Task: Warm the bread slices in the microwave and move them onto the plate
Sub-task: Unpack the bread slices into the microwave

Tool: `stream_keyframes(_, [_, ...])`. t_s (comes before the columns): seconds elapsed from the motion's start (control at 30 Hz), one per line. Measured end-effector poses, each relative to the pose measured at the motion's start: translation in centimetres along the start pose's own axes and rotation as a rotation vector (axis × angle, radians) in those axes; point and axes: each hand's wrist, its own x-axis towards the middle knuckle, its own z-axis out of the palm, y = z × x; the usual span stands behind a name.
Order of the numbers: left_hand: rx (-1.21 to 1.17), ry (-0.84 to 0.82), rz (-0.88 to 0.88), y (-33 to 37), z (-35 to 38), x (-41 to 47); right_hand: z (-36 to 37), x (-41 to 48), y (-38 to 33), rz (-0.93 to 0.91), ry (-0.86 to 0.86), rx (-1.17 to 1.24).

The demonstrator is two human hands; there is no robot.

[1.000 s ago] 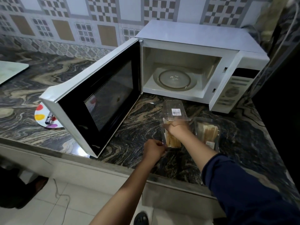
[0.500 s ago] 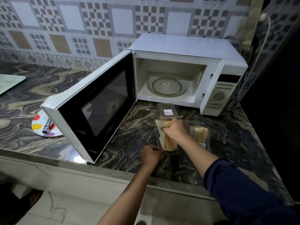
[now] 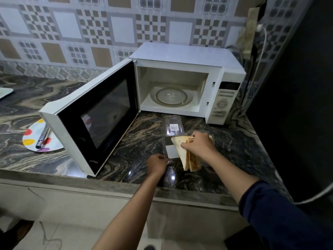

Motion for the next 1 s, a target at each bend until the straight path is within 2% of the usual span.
stream_keyframes(0.33, [0.066,0.040,0.105,0.2,0.0,-0.5,-5.4,-1.8,3.4,0.094,0.165,0.043])
stream_keyframes(0.43, [0.170,0.094,0.220,-0.8,-0.4,0.3,-7.0,-0.9,3.4,0.096,0.231,0.033])
stream_keyframes(0.5, [0.320,0.082,0.262,-1.6,-0.8,1.6,-7.8,0.2,3.0,0.085,0.254,0.046])
stream_keyframes(0.6, [0.650,-0.003,0.303,-2.9,-1.6,3.6,-8.5,2.8,1.9,0.059,0.267,0.035])
stream_keyframes(0.67, [0.749,-0.039,0.349,-3.4,-1.9,5.2,-8.5,4.9,0.9,0.037,0.257,0.039])
stream_keyframes(1.0, [0.812,-0.046,0.473,-0.9,-1.4,15.9,-4.9,19.2,-4.6,0.058,0.218,0.089])
